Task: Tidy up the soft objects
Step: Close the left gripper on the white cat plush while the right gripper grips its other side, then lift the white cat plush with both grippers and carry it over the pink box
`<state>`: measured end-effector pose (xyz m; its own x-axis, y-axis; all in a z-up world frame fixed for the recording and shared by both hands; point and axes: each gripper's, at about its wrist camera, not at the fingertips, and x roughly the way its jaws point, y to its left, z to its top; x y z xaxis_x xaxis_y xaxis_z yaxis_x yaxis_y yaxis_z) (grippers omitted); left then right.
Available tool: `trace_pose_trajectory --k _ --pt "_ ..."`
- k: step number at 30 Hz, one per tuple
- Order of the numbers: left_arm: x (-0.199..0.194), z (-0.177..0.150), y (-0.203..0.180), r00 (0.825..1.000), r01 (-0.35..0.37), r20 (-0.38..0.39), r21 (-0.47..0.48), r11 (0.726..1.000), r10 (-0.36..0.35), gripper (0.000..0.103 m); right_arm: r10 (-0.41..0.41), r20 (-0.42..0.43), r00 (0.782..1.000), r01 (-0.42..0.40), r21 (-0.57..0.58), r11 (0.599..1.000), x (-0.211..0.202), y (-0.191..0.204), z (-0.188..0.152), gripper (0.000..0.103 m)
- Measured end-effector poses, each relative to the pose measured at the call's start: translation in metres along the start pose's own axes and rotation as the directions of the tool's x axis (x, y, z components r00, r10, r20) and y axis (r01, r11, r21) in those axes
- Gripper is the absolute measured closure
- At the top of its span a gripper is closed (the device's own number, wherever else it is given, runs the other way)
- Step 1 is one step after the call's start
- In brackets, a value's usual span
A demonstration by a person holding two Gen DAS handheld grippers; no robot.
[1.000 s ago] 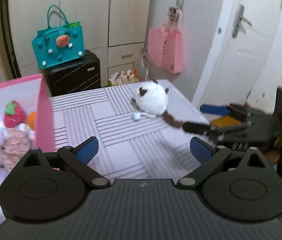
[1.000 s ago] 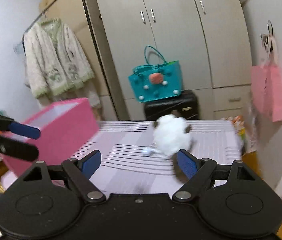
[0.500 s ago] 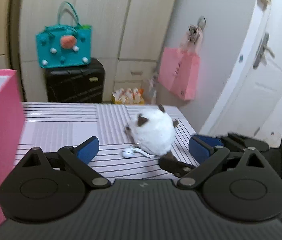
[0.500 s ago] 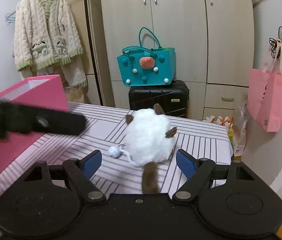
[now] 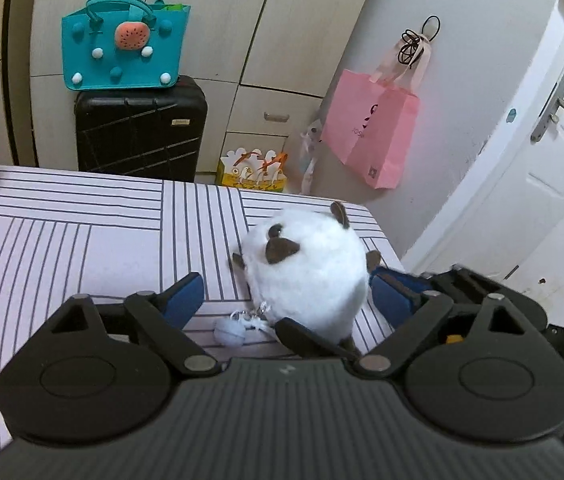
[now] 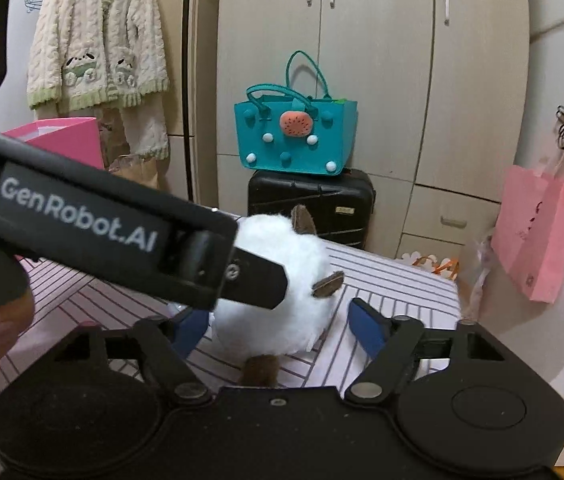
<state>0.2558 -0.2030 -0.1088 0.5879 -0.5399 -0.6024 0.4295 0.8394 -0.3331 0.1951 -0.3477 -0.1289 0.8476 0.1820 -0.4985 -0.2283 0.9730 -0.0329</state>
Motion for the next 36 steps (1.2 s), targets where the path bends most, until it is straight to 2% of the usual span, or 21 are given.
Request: trace_pose_trajectory --k 3,7,10,11,13,20,25,30,36 --pt "0.006 0.000 0.003 1.000 0.013 0.003 -0.003 1.000 -0.013 0.024 0.018 0.005 1.000 -0.018 0.005 1.000 0.001 -0.001 -0.002 0.039" --pt "0.013 0.000 0.008 0.998 0.060 -0.003 -0.038 0.997 -0.060 0.027 0.029 0.008 1.000 -0.029 0.036 0.999 -0.002 -0.002 -0.003 0.042" --pt "0.020 -0.001 0.008 0.999 0.049 -0.018 -0.053 0.997 -0.050 0.041 0.022 0.003 1.000 -0.022 0.039 0.999 0.000 0.002 -0.003 0.044" --pt "0.021 -0.002 0.008 0.998 0.058 -0.020 -0.055 0.997 -0.059 0.042 0.021 0.003 1.000 -0.021 0.039 0.999 0.000 0.003 -0.003 0.044" --pt "0.023 -0.004 0.007 0.996 0.084 -0.031 -0.054 0.995 -0.086 0.043 0.019 0.004 1.000 -0.019 0.042 0.999 -0.002 0.004 -0.003 0.044" --pt "0.010 -0.008 0.003 0.996 0.079 -0.034 -0.034 0.996 -0.081 0.043 0.021 0.002 1.000 -0.021 0.051 0.998 -0.018 0.015 -0.003 0.044" --pt "-0.009 -0.014 0.000 0.996 0.080 -0.046 -0.006 0.997 -0.080 0.043 0.028 -0.011 1.000 -0.027 0.081 0.996 -0.034 0.030 -0.005 0.044" --pt "-0.028 -0.022 -0.005 0.995 0.051 -0.087 0.052 0.997 -0.047 0.043 0.020 -0.021 1.000 -0.018 0.097 0.995 -0.053 0.048 -0.010 0.044" --pt "-0.061 -0.034 -0.005 0.993 0.063 -0.108 0.079 0.995 -0.054 0.043 0.030 -0.023 0.999 -0.027 0.123 0.992 -0.080 0.070 -0.014 0.044"
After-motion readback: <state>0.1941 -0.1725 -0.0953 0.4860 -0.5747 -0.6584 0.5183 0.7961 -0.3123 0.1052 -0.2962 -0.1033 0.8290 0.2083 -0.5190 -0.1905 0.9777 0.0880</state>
